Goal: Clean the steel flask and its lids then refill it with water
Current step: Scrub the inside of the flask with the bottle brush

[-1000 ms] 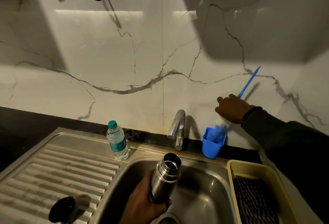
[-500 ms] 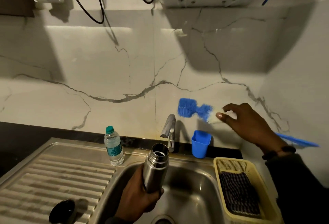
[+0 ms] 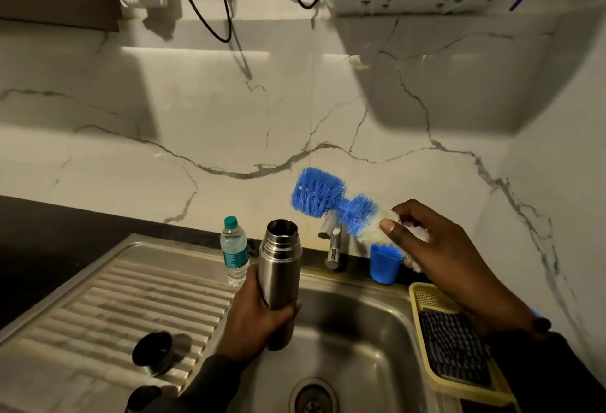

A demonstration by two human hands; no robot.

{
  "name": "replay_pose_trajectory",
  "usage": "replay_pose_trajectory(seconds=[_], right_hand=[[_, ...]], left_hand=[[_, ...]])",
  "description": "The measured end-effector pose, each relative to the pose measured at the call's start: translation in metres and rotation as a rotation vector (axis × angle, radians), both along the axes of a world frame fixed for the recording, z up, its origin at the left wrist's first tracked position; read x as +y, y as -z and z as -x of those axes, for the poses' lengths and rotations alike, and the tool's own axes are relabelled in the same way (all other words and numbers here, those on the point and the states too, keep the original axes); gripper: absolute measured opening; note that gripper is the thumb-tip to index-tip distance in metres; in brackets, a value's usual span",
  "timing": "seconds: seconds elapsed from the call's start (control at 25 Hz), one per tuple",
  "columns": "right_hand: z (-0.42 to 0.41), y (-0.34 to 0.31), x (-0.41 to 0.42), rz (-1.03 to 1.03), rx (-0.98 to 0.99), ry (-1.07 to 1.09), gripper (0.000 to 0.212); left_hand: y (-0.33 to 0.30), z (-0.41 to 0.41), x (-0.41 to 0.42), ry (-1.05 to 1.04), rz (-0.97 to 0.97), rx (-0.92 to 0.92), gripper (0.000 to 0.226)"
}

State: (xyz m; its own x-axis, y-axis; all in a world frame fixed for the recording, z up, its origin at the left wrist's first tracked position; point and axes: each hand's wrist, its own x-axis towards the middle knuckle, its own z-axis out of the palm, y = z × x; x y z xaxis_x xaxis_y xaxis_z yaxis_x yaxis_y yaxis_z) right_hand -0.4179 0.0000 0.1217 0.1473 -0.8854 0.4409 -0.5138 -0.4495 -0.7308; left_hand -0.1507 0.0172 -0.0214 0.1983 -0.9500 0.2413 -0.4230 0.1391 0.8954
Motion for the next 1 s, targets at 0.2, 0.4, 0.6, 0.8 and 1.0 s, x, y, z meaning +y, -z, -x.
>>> replay_pose_trajectory(seconds=[0.2, 0.4, 0.6, 0.8, 1.0], right_hand=[[-0.017, 0.025, 0.017, 0.022, -0.040, 0.010, 0.018], [-0.014, 0.026, 0.024, 0.098, 0.040, -0.014, 0.017], [0.000, 0.006, 0.021, 0.151, 0.331, -0.004, 0.020], [-0.015, 0.004, 0.030, 0.136, 0.169, -0.031, 0.024], [-0.022, 0.011, 0.018, 0.470, 0.558, 0.207, 0.031]], left_hand=[[-0.009, -0.001, 0.003, -0.015, 0.063, -0.036, 0.068], [-0.011, -0.001, 0.003, -0.023, 0.096, -0.094, 0.074], [-0.020, -0.002, 0.006, -0.037, 0.127, -0.202, 0.078], [-0.025, 0.001, 0.003, -0.110, 0.085, -0.218, 0.079], [-0.024, 0.001, 0.001, -0.134, 0.058, -0.360, 0.085]])
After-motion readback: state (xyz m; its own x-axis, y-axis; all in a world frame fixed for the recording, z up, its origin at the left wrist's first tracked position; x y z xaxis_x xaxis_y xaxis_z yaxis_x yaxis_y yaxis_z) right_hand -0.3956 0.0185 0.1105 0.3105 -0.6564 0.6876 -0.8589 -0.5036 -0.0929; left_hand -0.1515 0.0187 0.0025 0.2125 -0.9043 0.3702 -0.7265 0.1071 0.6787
